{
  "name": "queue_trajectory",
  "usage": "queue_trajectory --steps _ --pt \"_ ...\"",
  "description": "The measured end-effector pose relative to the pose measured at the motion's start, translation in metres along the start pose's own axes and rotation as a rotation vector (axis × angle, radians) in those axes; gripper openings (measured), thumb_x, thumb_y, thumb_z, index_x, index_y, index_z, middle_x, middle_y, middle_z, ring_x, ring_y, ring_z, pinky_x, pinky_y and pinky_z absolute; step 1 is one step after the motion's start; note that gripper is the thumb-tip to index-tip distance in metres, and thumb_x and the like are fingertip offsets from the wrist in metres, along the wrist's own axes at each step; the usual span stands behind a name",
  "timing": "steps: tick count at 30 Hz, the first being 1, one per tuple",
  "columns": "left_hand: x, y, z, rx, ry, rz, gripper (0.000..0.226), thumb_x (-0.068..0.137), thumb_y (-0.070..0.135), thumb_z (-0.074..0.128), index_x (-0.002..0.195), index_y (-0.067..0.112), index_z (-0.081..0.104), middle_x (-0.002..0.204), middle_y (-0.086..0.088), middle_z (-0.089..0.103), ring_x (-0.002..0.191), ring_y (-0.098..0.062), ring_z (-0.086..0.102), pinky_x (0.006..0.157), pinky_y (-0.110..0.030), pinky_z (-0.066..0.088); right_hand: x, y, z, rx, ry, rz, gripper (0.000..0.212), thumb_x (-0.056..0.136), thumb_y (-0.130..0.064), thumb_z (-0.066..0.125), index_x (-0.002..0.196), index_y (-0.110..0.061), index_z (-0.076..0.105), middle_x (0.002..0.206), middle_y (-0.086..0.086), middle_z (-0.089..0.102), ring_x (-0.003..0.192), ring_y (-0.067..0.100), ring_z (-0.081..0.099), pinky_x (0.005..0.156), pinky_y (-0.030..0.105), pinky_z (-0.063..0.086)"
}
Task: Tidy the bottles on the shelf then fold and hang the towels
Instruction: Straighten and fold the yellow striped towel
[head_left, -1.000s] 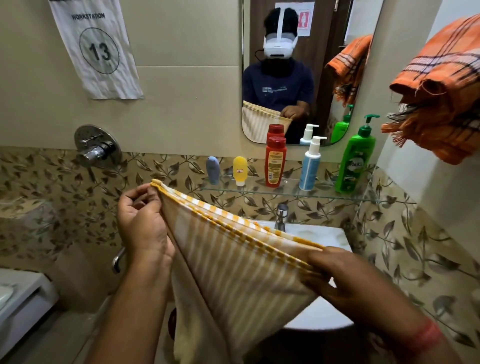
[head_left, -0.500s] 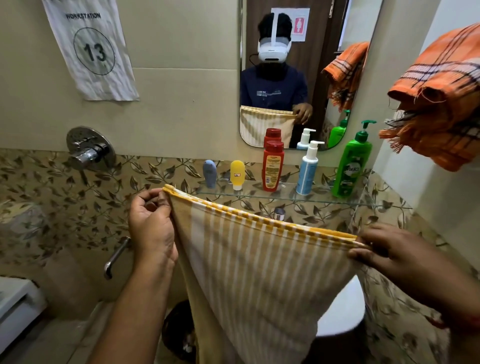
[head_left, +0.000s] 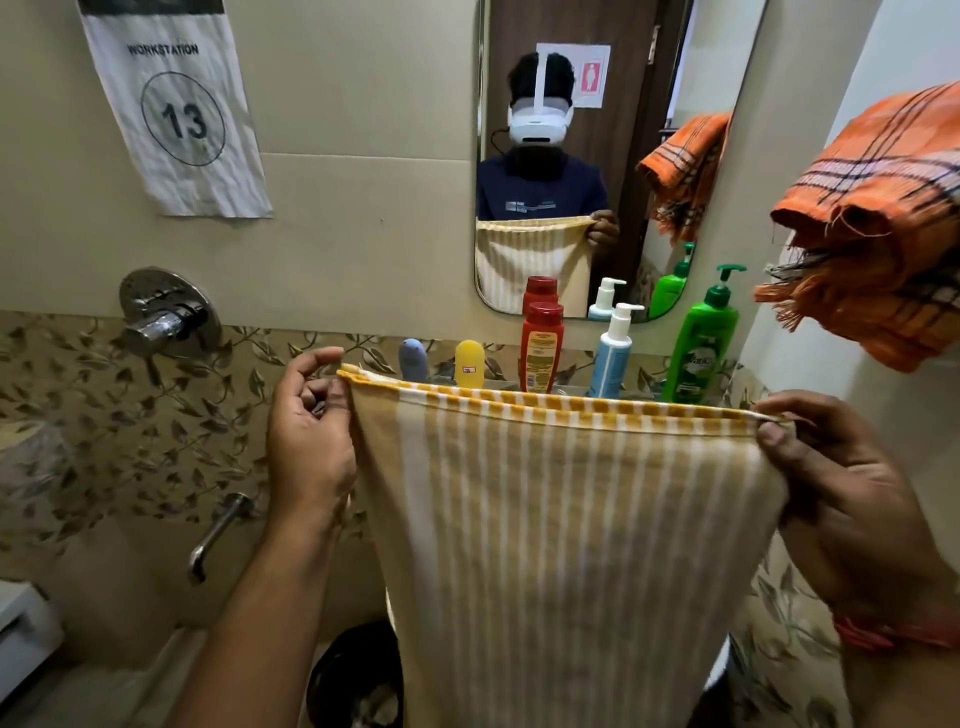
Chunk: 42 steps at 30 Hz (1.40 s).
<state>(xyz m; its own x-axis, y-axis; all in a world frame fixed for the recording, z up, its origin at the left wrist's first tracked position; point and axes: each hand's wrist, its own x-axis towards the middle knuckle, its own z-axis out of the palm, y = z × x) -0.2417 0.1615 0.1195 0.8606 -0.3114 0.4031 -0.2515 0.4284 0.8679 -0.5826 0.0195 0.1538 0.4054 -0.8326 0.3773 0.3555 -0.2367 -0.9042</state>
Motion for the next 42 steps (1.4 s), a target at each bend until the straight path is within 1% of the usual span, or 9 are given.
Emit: queue_trajectory --steps 10,14,19,22,27,30,35,38,42 --pt "0.009 0.003 0.017 -0.015 0.033 0.004 0.049 0.095 -0.005 0.049 0.078 0.039 0.063 0.085 0.003 0.062 0.076 -0.01 0.058 0.072 -0.027 0.048 0.004 0.006 -0.009 0.18 -0.23 0.048 0.037 0.077 0.01 0.053 0.093 -0.017 0.072 0.08 0.008 0.065 0.066 0.019 0.067 0.058 0.026 0.058" --pt "0.002 0.008 0.038 0.028 -0.021 0.023 0.048 0.094 -0.008 0.049 0.079 0.035 0.066 0.083 0.009 0.067 0.076 -0.004 0.063 0.075 -0.024 0.05 0.009 -0.009 0.01 0.002 -0.397 -0.015 0.03 0.064 -0.036 0.089 0.088 -0.023 0.077 0.088 0.006 0.072 0.077 0.024 0.071 0.062 0.029 0.061" --pt "-0.027 0.021 0.066 0.083 -0.162 0.096 0.032 0.095 -0.009 0.05 0.086 0.017 0.064 0.084 0.007 0.066 0.077 0.002 0.064 0.076 -0.015 0.052 0.023 -0.017 0.044 -0.573 -0.545 -0.477 0.024 0.084 -0.043 0.068 0.091 -0.02 0.072 0.102 0.002 0.058 0.098 0.02 0.06 0.08 0.027 0.053" --pt "-0.024 0.012 0.069 0.091 -0.139 0.066 0.035 0.094 -0.007 0.052 0.083 0.022 0.066 0.084 0.008 0.067 0.079 -0.006 0.065 0.076 -0.023 0.054 0.019 -0.012 0.064 -0.115 -0.606 -0.419 0.026 0.088 -0.029 0.068 0.088 -0.005 0.061 0.093 0.014 0.059 0.09 0.036 0.062 0.078 0.049 0.054" --pt "0.015 -0.009 0.043 -0.003 0.099 -0.109 0.051 0.086 -0.014 0.05 0.065 0.031 0.063 0.076 0.002 0.061 0.069 -0.013 0.055 0.066 -0.027 0.045 0.021 -0.002 0.039 0.15 -0.297 -0.315 0.008 0.087 -0.009 0.058 0.081 -0.015 0.06 0.068 0.009 0.052 0.059 0.028 0.051 0.06 0.034 0.047" --pt "0.014 -0.011 0.039 0.077 0.092 -0.102 0.049 0.084 -0.015 0.05 0.067 0.03 0.061 0.074 0.005 0.061 0.067 -0.011 0.054 0.064 -0.025 0.045 0.022 0.008 0.024 0.033 -0.228 -0.282 0.021 0.082 0.0 0.049 0.078 -0.015 0.062 0.068 0.013 0.051 0.062 0.032 0.052 0.061 0.041 0.046" --pt "-0.004 -0.001 0.049 0.155 -0.003 -0.074 0.049 0.087 -0.014 0.049 0.073 0.03 0.063 0.076 0.009 0.067 0.07 -0.009 0.061 0.072 -0.031 0.05 0.026 -0.01 0.035 -0.411 -0.456 -0.331 0.018 0.075 -0.044 0.076 0.081 -0.027 0.071 0.083 -0.004 0.062 0.078 0.02 0.061 0.064 0.03 0.053" --pt "-0.035 0.017 0.068 0.132 -0.17 -0.036 0.037 0.092 -0.01 0.051 0.084 0.022 0.065 0.084 0.005 0.07 0.077 -0.01 0.068 0.074 -0.028 0.056 0.03 -0.02 0.071 -0.705 -0.577 -0.396 0.017 0.08 -0.04 0.071 0.085 -0.024 0.071 0.086 -0.009 0.061 0.082 0.016 0.061 0.065 0.033 0.052" --pt "-0.062 0.029 0.084 0.017 -0.387 -0.093 0.027 0.095 -0.002 0.057 0.085 0.021 0.067 0.083 0.002 0.071 0.079 -0.015 0.07 0.07 -0.028 0.057 0.035 -0.006 0.114 -0.899 -0.499 -0.49 0.012 0.082 -0.03 0.075 0.085 -0.023 0.066 0.082 -0.014 0.059 0.079 0.001 0.056 0.067 0.014 0.044"
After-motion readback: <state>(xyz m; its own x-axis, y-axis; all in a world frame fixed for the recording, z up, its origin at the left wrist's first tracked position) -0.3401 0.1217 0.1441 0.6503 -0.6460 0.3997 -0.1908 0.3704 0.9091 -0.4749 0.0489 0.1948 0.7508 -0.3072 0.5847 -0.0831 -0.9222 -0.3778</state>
